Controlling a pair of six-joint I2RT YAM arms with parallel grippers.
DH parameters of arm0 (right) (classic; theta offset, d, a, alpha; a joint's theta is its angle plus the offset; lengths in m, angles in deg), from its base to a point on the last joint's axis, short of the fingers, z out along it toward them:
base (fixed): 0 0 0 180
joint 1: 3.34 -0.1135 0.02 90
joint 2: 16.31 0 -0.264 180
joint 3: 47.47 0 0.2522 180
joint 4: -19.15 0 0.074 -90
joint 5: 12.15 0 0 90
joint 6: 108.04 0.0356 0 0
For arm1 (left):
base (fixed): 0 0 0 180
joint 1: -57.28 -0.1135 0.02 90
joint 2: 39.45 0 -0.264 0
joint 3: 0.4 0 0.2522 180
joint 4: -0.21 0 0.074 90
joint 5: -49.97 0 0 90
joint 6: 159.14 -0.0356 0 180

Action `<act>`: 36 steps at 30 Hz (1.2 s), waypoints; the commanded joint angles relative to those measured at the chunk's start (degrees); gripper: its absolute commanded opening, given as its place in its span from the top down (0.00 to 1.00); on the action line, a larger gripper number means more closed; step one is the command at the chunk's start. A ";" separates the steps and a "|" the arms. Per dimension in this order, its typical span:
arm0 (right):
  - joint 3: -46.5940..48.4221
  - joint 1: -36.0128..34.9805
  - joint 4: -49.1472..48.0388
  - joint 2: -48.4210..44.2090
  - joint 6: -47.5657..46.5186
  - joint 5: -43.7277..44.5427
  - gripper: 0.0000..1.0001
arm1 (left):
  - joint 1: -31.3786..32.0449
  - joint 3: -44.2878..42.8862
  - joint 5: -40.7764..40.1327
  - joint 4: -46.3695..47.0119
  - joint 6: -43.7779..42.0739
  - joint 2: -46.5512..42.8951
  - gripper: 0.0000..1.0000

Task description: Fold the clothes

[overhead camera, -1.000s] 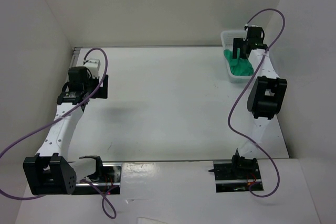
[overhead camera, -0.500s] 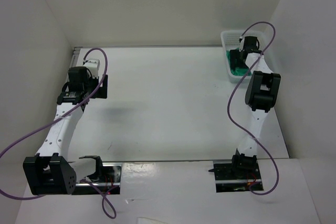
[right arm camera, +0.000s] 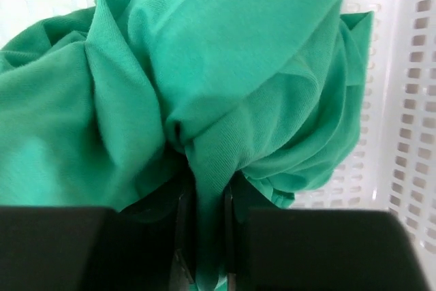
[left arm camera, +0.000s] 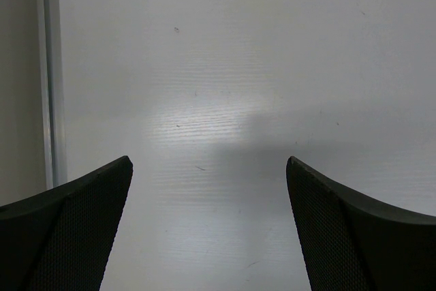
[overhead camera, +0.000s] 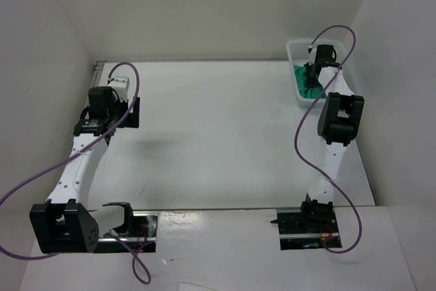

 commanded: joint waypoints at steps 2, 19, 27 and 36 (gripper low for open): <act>0.32 -0.20 -0.40 -11.49 -0.05 3.29 1.00 | 0.17 0.05 0.65 1.86 -0.46 -1.93 0.01; -15.76 -11.70 -3.66 -23.63 -2.59 6.38 1.00 | 0.17 0.57 0.65 2.39 -0.46 -3.50 0.01; -15.77 -23.56 -0.94 -36.52 -2.07 7.78 1.00 | 0.17 1.10 1.18 2.39 -0.46 -4.04 0.01; -14.54 -39.22 1.33 -53.93 -0.22 -2.44 1.00 | 0.17 1.63 1.18 2.91 -0.46 -5.62 0.01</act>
